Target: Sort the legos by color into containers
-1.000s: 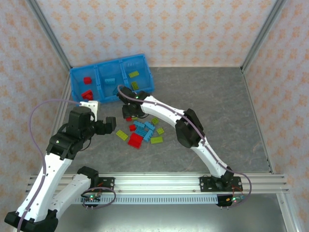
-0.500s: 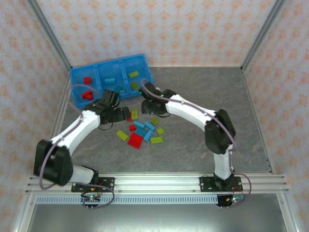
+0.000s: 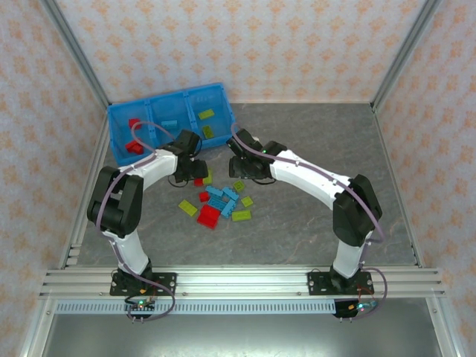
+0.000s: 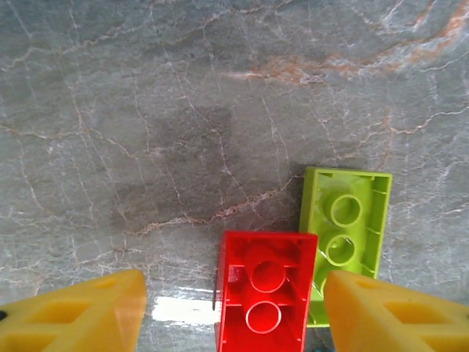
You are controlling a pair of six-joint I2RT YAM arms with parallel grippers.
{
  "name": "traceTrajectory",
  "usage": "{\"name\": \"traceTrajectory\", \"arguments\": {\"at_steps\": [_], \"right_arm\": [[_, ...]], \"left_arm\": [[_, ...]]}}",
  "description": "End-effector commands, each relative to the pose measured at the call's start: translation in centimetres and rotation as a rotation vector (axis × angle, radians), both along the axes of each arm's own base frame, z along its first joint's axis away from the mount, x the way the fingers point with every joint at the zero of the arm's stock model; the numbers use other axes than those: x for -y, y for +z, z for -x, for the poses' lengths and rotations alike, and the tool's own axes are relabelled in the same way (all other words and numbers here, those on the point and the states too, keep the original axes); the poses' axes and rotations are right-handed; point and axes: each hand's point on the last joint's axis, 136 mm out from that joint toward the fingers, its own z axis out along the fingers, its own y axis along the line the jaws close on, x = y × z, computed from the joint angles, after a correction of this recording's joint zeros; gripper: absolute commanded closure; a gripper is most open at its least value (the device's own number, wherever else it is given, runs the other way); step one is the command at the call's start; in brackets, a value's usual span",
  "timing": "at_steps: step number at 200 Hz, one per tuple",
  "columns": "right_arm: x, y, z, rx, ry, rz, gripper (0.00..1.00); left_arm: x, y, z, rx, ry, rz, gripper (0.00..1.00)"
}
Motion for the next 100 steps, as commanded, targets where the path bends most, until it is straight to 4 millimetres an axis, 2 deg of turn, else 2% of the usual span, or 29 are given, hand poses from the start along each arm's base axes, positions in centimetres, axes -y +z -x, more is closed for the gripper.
{"name": "traceTrajectory", "arguments": {"at_steps": [1, 79, 100], "right_arm": [[0.1, 0.8, -0.4, 0.027, -0.014, 0.007, 0.42], [-0.1, 1.2, -0.4, 0.023, -0.006, 0.001, 0.42], [-0.2, 1.3, -0.4, 0.023, -0.007, -0.001, 0.42]], "left_arm": [[-0.2, 0.3, -1.1, 0.032, -0.004, -0.004, 0.41], [-0.5, -2.0, -0.4, -0.028, -0.006, -0.011, 0.48], [-0.8, -2.3, 0.0, -0.037, 0.0, -0.019, 0.57]]}}
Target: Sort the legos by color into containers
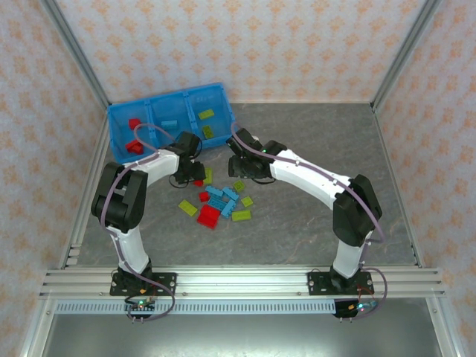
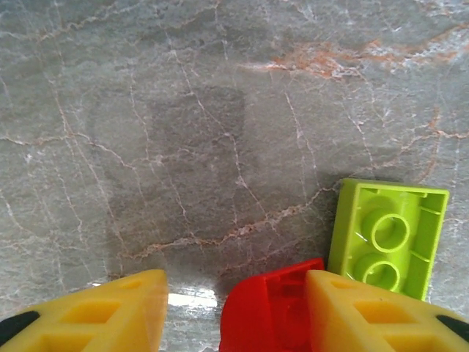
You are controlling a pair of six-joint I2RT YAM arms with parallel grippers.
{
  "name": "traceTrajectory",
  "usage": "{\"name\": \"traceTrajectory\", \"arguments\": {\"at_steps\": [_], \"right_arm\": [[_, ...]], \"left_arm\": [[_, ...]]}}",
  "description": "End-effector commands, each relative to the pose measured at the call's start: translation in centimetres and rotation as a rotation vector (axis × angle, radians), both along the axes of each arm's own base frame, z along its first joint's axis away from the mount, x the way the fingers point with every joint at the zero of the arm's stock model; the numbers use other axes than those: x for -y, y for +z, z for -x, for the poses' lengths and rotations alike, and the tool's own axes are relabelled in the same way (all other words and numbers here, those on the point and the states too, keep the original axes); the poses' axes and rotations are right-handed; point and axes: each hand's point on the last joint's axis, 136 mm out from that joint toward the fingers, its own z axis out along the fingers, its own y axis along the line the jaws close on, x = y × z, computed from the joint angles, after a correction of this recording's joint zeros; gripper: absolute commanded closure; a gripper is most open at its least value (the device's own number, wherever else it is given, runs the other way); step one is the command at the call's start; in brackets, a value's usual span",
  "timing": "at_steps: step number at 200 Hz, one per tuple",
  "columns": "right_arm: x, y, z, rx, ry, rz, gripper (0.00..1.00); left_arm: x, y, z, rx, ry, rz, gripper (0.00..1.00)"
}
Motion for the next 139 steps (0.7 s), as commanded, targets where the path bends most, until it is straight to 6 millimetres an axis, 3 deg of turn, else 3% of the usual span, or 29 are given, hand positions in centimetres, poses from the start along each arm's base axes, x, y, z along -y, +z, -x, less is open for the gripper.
{"name": "traceTrajectory", "arguments": {"at_steps": [1, 47, 76, 107, 139], "right_arm": [[0.0, 0.9, -0.2, 0.017, -0.008, 0.007, 0.42], [-0.2, 1.1, -0.2, 0.014, -0.006, -0.005, 0.42], [-0.7, 1.4, 0.2, 0.005, 0.018, -0.032, 0.42], [-3.8, 3.2, 1.8, 0.031, 0.16, -0.193, 0.42], [-5.2, 4.4, 2.3, 0.073, 0.203, -0.276, 0.41]], "left_arm": [[-0.5, -0.6, 0.3, -0.01, -0.003, -0.014, 0.57], [-0.9, -1.2, 1.9, -0.021, 0.009, -0.011, 0.75], [-1.5, 0.6, 2.2, 0.023, 0.031, 0.0, 0.87], [-3.7, 6.3, 1.0, 0.169, 0.109, 0.023, 0.93], [-10.1, 14.6, -1.8, 0.364, 0.326, 0.003, 0.93]]}}
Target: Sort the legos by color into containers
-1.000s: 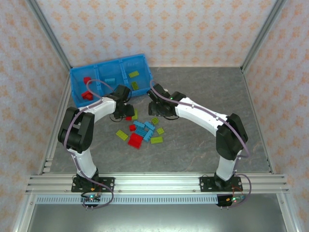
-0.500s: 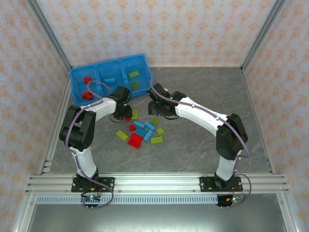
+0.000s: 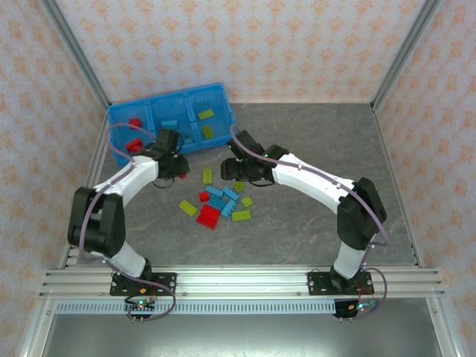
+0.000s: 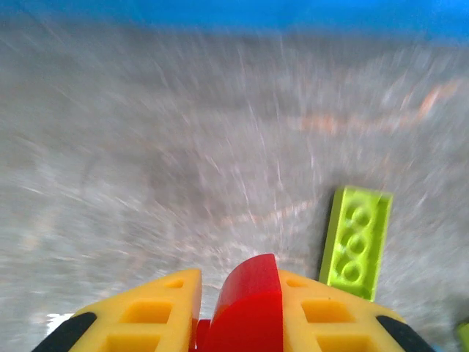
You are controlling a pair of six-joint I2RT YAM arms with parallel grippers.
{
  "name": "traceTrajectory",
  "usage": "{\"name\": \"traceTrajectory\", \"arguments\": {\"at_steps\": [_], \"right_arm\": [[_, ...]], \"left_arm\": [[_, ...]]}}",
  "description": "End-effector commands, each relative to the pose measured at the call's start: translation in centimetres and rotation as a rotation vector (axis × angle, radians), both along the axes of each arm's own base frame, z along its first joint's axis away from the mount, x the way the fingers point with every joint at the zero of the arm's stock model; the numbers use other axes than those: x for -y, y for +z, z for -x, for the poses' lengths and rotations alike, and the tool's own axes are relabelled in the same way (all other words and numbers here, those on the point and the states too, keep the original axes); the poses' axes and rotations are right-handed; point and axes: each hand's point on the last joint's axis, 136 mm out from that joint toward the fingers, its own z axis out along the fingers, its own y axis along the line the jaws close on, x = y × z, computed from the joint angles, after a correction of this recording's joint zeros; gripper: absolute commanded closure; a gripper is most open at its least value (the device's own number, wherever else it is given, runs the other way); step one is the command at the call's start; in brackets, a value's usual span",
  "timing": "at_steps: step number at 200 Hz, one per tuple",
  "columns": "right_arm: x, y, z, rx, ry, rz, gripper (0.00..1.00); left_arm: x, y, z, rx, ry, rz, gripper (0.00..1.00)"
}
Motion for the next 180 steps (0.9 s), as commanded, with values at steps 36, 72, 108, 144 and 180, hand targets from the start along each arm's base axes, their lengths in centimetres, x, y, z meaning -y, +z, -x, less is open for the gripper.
{"name": "traceTrajectory", "arguments": {"at_steps": [36, 72, 108, 144, 180], "right_arm": [[-1.3, 2.2, 0.3, 0.065, 0.06, -0.071, 0.41], [-0.3, 1.8, 0.3, 0.075, 0.048, -0.02, 0.41], [-0.3, 1.8, 0.2, 0.074, 0.068, 0.007, 0.41], [-0.3, 1.4, -0.1, 0.071, 0.059, 0.023, 0.39], [-0.9, 0.6, -0.9, 0.056, 0.035, 0.031, 0.36]], "left_arm": [[-12.9, 11.3, -6.0, 0.236, 0.395, -0.094, 0.92], [-18.0, 10.7, -10.1, 0.185, 0.514, -0.087, 0.91], [-20.6, 9.4, -12.8, 0.142, 0.532, -0.103, 0.72], [-20.3, 9.8, -13.4, 0.13, 0.491, -0.084, 0.57], [-16.5, 14.5, -10.6, 0.266, 0.449, 0.09, 0.57]]}}
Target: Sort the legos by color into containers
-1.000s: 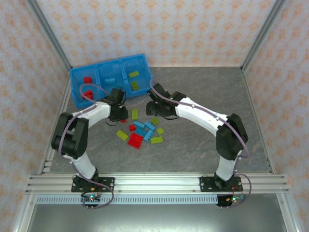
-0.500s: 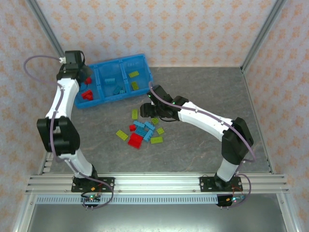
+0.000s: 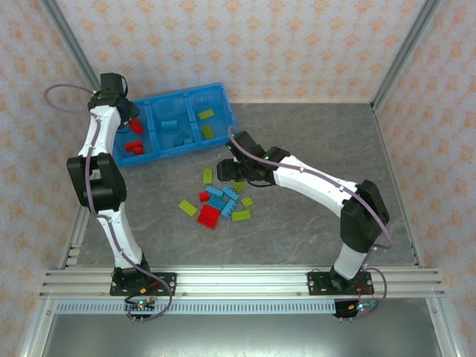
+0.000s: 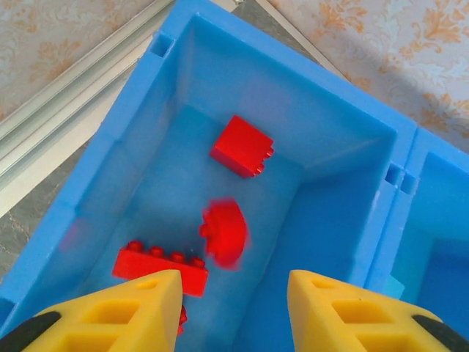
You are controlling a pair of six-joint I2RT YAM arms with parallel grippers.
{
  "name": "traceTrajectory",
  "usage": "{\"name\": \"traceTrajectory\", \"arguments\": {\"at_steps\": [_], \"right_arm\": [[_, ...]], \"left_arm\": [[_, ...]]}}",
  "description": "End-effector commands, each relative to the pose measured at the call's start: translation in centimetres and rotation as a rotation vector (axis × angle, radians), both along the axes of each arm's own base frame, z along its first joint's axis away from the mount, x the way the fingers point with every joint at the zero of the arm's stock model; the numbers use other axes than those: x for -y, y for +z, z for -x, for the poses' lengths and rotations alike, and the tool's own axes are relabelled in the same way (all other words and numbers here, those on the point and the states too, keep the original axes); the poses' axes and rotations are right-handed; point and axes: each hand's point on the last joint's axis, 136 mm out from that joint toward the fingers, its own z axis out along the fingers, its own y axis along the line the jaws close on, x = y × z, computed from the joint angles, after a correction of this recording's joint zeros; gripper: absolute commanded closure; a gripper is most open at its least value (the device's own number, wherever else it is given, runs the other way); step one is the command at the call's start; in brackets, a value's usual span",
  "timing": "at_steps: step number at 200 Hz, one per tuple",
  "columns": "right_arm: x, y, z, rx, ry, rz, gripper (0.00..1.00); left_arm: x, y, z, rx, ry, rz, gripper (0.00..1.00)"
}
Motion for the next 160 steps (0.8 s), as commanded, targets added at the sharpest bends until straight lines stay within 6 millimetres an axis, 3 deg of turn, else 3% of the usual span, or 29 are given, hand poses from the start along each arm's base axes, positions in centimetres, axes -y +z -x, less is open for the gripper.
{"name": "traceTrajectory", "arguments": {"at_steps": [1, 17, 34, 53, 67, 88, 117, 133, 160], "right_arm": [[-0.2, -0.2, -1.1, 0.008, -0.027, 0.029, 0.36], [-1.0, -1.0, -1.8, -0.004, -0.043, 0.025, 0.35], [-2.1, -2.0, -2.8, -0.025, -0.059, 0.028, 0.35], [-3.2, -3.0, -4.1, -0.035, -0.084, 0.036, 0.35], [-3.8, -3.9, -5.0, -0.035, -0.104, 0.056, 0.33], [-4.6, -5.4, -6.1, -0.035, -0.124, 0.112, 0.3], [-6.1, -7.4, -7.1, -0.03, -0.124, 0.19, 0.25], [-6.6, -8.9, -7.6, -0.038, -0.144, 0.23, 0.24], [-7.0, -11.2, -7.8, -0.044, -0.163, 0.302, 0.25]], "left_arm": [[3.1, 6.8, 2.8, 0.166, -0.048, 0.093, 0.57], [7.5, 8.7, 5.1, 0.248, -0.147, 0.188, 0.57], [12.4, 10.1, 8.9, 0.27, -0.277, 0.151, 0.57], [17.0, 10.4, 13.9, 0.217, -0.447, 0.008, 0.55], [19.1, 9.7, 17.3, 0.157, -0.558, -0.068, 0.55], [20.6, 8.1, 22.0, 0.077, -0.709, -0.11, 0.53], [21.4, 5.7, 27.0, 0.009, -0.823, -0.061, 0.42], [20.8, 4.7, 28.2, 0.006, -0.82, -0.08, 0.38], [19.7, 3.4, 28.4, 0.019, -0.771, -0.121, 0.27]]}}
